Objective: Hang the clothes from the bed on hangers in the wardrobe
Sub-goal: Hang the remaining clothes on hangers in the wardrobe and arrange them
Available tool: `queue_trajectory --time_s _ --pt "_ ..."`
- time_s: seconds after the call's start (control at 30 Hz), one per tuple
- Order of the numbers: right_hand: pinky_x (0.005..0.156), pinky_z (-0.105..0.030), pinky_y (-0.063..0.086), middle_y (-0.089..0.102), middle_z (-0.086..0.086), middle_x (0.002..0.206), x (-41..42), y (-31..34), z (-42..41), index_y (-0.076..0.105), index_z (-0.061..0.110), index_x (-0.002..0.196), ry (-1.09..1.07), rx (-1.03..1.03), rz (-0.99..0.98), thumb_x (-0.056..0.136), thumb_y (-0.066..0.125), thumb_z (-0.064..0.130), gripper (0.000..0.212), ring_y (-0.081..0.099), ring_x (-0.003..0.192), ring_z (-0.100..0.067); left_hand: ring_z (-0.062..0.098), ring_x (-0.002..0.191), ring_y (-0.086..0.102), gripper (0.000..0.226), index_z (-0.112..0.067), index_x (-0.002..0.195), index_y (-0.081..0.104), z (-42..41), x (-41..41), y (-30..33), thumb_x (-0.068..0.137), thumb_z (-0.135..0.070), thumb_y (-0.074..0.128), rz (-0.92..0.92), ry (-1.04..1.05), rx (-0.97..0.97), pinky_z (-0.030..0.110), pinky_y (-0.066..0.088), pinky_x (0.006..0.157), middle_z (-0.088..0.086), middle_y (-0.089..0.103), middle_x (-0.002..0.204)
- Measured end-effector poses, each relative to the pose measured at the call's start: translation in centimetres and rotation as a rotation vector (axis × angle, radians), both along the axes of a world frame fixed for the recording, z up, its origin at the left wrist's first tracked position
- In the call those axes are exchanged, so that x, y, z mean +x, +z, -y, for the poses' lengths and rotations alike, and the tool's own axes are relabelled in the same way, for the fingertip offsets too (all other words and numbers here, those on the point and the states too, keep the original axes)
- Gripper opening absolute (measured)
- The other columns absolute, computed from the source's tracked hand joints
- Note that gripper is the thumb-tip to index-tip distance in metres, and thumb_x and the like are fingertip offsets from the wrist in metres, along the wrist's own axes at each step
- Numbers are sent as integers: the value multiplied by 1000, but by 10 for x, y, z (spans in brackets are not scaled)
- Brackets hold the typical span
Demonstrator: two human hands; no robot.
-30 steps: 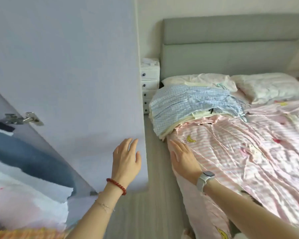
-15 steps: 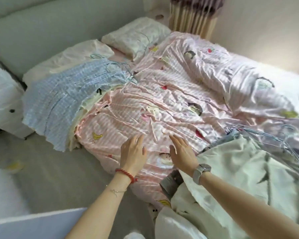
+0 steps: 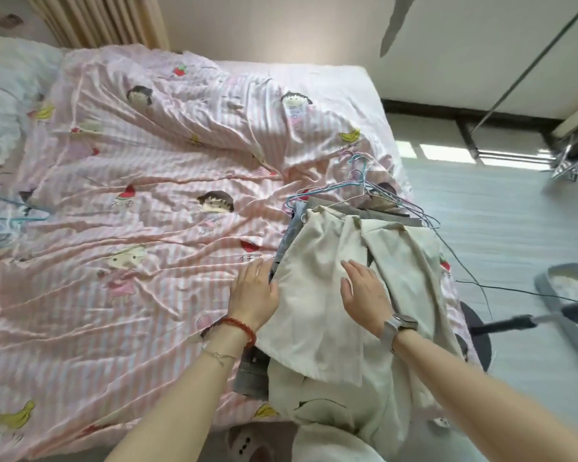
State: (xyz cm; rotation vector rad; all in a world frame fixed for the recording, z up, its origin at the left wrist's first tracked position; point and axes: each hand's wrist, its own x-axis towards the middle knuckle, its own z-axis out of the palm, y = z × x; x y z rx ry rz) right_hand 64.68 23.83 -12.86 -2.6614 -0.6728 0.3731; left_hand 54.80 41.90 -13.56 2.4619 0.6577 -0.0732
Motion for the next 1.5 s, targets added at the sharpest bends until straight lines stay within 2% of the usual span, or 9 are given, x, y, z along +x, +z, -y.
queue_trajectory --time_s 0.4,0.57,0.7,0.8,0.93,1.1,1.37,1.43,1.5 --pt "104 -40 31 46 -12 136 216 -58 62 44 6 132 -195 -84 -29 93 40 14 40 39 126 -29 24 132 29 47 -14 139 36 24 201 -42 93 -20 43 -95 -105 24 37 26 109 7 34 144" --pt "110 -43 25 39 -15 142 294 -110 78 38 7 137 -97 -168 -99 93 45 22 47 35 132 -28 20 139 18 51 -16 144 26 18 275 -85 96 -30 36 -252 -98 126 42 18 111 6 25 151" --pt "97 -42 41 62 -14 117 298 -139 89 67 9 104 73 -51 -87 86 44 35 39 56 111 -29 23 130 34 47 -18 140 35 21 302 -112 96 -34 35 -342 -82 111 41 21 107 10 43 136" --pt "84 -41 45 67 -9 95 288 -153 102 65 11 82 116 15 36 84 40 36 36 63 89 -29 26 118 46 36 -22 124 54 24 307 -117 96 -38 38 -272 -39 180 37 29 97 10 54 118" --pt "69 -33 35 59 -4 70 291 -153 123 62 12 79 58 16 154 86 40 30 29 58 65 -29 34 99 56 25 -14 104 62 20 307 -110 96 -30 44 -130 -9 163 38 38 78 13 59 100" --pt "70 -32 31 60 -1 75 287 -141 127 63 15 85 139 35 232 87 42 30 26 59 69 -27 36 88 59 15 -8 92 68 5 276 -87 90 -18 56 107 137 117 42 41 74 16 62 87" --pt "97 -45 34 41 -9 125 269 -61 64 41 11 125 269 369 591 86 51 25 43 42 115 -26 28 79 57 28 -4 89 70 -23 191 -17 84 -23 50 342 259 135 42 43 70 16 64 82" --pt "99 -46 32 45 -13 126 269 -34 32 43 7 127 260 396 567 89 48 27 43 43 117 -29 24 78 56 26 -9 89 68 -29 159 2 85 -26 49 403 281 181 40 43 69 14 64 81" --pt "86 -41 41 62 -15 105 257 -10 1 57 3 115 378 427 497 97 34 32 41 58 97 -32 16 80 50 18 -10 88 69 -34 122 23 84 -18 53 434 370 248 34 36 72 12 65 82"
